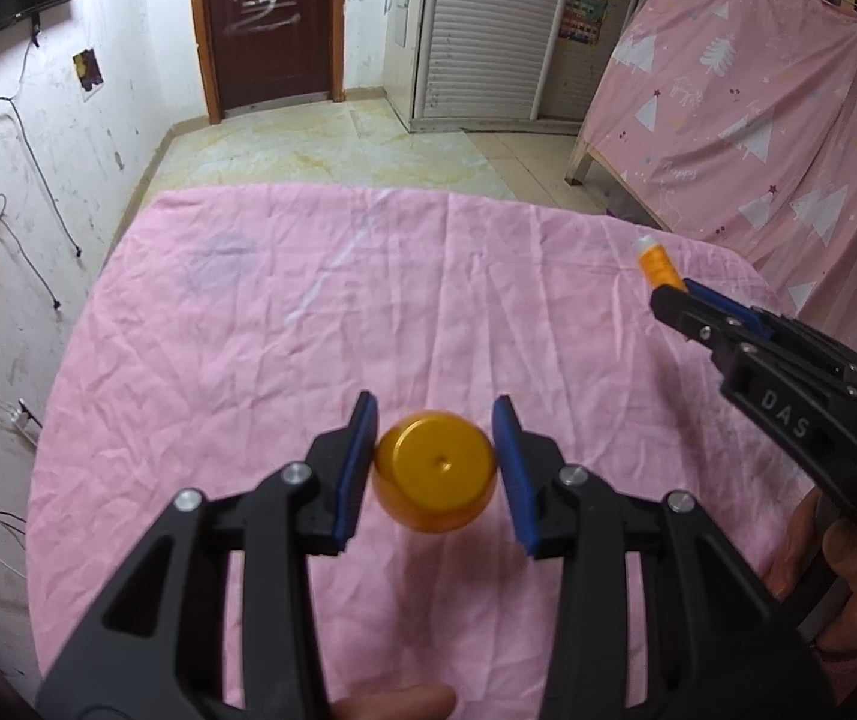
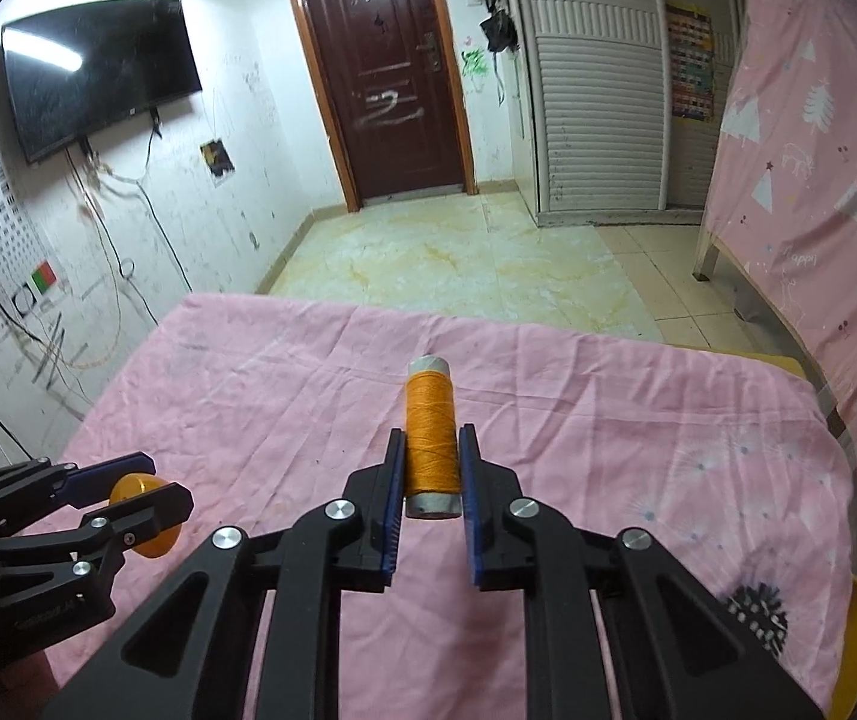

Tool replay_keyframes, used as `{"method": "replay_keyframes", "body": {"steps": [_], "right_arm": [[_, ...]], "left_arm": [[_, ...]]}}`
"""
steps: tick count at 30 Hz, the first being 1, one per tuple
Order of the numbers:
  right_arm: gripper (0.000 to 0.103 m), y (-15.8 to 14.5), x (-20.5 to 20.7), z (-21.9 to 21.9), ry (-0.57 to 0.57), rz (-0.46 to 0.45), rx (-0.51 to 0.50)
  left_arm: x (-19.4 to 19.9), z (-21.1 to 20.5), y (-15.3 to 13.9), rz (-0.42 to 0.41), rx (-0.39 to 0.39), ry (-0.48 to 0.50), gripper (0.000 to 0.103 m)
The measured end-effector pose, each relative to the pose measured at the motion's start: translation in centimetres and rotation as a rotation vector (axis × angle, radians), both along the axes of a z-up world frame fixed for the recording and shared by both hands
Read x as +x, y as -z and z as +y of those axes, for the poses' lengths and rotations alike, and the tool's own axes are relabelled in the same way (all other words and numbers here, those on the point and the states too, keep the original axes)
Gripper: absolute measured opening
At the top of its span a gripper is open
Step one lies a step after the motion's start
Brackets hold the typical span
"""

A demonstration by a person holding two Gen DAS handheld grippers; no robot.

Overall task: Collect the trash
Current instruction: 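Carry cap and spool to the yellow bin and open both tools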

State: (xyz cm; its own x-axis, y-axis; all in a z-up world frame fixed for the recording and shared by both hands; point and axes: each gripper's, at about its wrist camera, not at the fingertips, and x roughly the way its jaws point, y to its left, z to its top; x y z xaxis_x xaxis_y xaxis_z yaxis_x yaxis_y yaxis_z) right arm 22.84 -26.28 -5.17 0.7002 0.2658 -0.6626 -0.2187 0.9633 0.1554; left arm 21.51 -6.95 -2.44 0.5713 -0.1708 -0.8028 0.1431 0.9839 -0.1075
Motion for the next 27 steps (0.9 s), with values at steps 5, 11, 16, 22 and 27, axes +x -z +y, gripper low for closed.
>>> {"method": "replay_keyframes", "body": {"steps": [5,11,16,22,27], "right_arm": [[0.010,-1.4,-2.1,-2.3,0.029,-0.040,0.040],[0.010,-2.2,-4.5,-5.6,0.078,-0.075,0.083],[0.010,-2.6,-6.7,-9.5,0.136,-0.104,0.120],[0.010,-2.3,-9.0,-13.9,0.212,-0.127,0.158],[0.010,-1.8,-11.4,-17.9,0.275,-0.143,0.175]], "left_arm": [[-1.0,-1.4,-1.2,-0.027,0.010,0.017,0.037],[-2.3,-3.7,-2.4,-0.056,0.023,0.051,0.037],[-3.0,-6.2,-3.0,-0.071,0.037,0.088,0.037],[-3.8,-9.8,-3.4,-0.084,0.054,0.142,0.037],[-4.7,-13.0,-3.5,-0.093,0.067,0.196,0.037]]}}
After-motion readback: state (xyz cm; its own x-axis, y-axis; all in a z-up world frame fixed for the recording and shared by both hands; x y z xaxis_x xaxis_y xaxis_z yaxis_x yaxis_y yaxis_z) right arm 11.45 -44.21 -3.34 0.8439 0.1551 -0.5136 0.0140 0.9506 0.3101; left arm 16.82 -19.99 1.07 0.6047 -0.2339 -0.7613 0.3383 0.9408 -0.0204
